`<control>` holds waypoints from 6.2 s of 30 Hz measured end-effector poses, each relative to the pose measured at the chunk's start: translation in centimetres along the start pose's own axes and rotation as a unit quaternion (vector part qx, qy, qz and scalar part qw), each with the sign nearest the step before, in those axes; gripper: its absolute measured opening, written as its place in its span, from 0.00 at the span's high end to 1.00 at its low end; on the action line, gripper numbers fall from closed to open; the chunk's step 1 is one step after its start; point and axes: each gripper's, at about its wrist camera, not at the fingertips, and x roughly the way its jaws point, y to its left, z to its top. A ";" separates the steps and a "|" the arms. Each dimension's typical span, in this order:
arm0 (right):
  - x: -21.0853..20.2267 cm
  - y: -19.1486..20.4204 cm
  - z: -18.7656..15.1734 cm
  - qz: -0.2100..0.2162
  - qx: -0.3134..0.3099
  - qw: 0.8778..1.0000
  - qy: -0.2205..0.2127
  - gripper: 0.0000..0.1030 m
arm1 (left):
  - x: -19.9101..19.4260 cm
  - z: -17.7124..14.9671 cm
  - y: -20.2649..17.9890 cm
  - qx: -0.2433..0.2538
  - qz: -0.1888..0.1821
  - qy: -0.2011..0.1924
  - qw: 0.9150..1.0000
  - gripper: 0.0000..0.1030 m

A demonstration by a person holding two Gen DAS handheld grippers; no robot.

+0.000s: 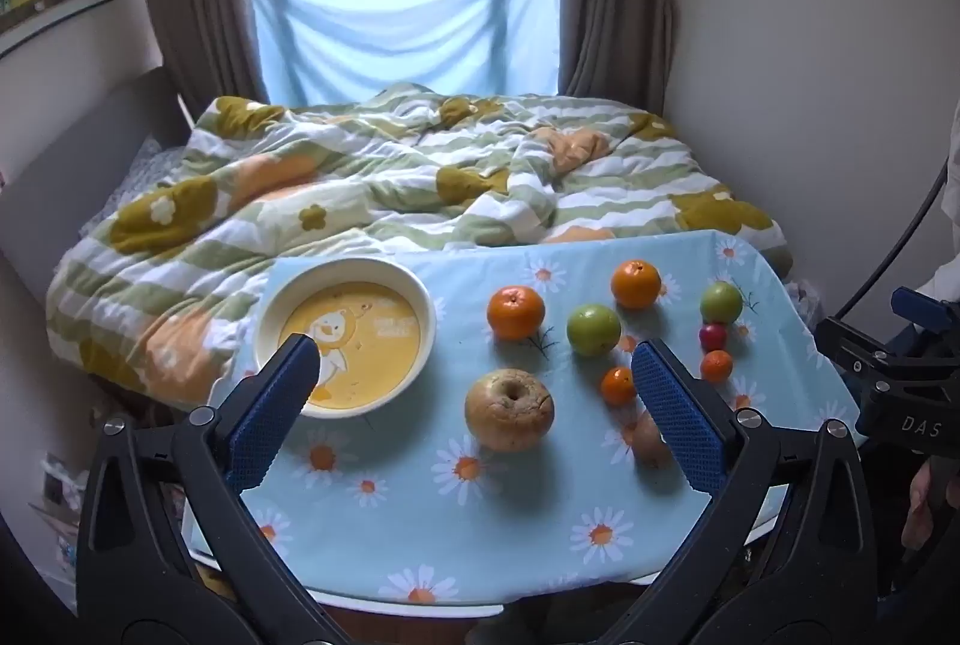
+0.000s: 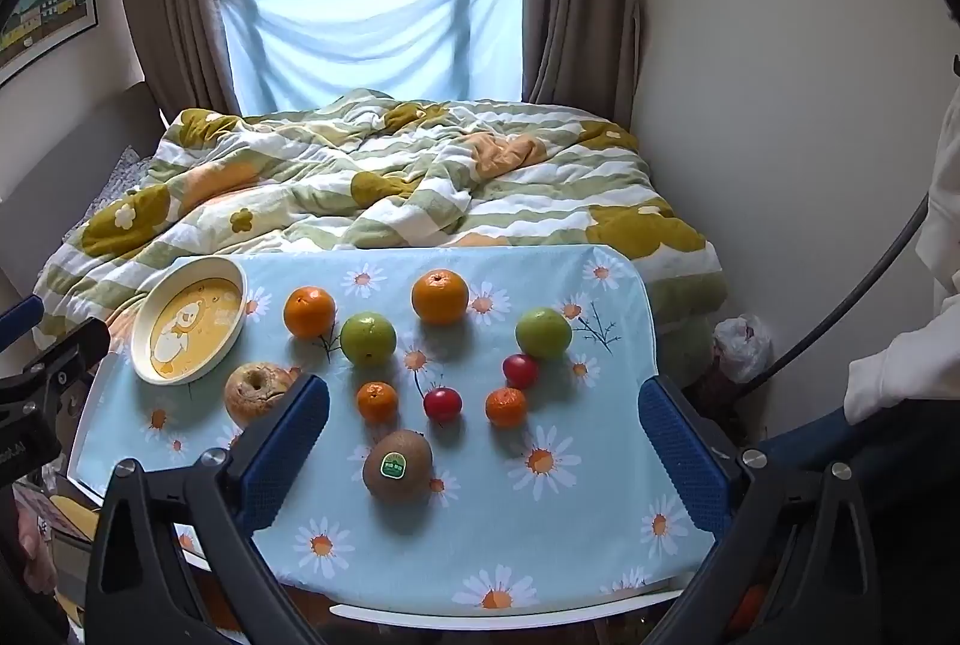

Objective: Organize fruits

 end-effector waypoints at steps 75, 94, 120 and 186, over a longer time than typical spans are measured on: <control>-0.7 0.3 -0.1 0.008 -0.002 1.000 -0.005 0.00 | -1.5 0.3 -0.3 -0.002 -0.003 -0.022 1.000 0.00; -0.6 -0.5 -0.1 0.013 -0.004 1.000 -0.004 0.00 | -1.2 0.0 -0.7 -0.004 -0.001 -0.015 1.000 0.00; 9.1 -0.3 -7.3 0.111 -0.074 0.988 0.078 0.00 | 12.3 -5.6 -1.5 -0.011 0.009 0.113 0.993 0.00; 11.1 7.5 -1.7 0.176 -0.159 0.969 0.066 0.52 | 9.6 -6.0 3.8 -0.089 0.033 0.101 0.990 0.22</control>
